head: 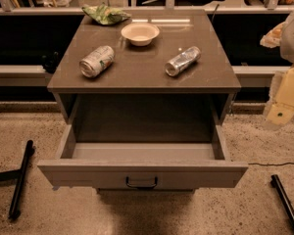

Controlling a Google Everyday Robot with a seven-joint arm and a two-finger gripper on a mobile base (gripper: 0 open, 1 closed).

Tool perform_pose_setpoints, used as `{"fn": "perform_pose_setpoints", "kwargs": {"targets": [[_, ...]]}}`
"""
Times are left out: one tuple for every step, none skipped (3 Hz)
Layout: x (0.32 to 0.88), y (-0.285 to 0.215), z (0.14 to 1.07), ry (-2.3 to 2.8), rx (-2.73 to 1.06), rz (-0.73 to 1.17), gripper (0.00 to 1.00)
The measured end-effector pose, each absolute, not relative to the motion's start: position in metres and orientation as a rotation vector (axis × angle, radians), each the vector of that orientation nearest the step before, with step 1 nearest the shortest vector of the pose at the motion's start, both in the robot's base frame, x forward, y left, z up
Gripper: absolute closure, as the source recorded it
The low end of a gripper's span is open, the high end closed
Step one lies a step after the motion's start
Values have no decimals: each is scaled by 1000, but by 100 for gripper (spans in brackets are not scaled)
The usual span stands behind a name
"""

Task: Place redbull can into top drawer

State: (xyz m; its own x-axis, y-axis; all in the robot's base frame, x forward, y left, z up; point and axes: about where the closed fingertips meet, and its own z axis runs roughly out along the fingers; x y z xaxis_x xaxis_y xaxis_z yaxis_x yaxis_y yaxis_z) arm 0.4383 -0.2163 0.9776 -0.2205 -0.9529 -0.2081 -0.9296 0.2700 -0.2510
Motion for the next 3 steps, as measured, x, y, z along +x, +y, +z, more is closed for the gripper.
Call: {"fn": "perform_pose_setpoints", "kwargs": {"targets": [[438,-216,978,2228,-1722,-103,0],[456,-221,975,2187,-1777,-138,0],[490,-222,969,2102,-1903,-181,0]]}}
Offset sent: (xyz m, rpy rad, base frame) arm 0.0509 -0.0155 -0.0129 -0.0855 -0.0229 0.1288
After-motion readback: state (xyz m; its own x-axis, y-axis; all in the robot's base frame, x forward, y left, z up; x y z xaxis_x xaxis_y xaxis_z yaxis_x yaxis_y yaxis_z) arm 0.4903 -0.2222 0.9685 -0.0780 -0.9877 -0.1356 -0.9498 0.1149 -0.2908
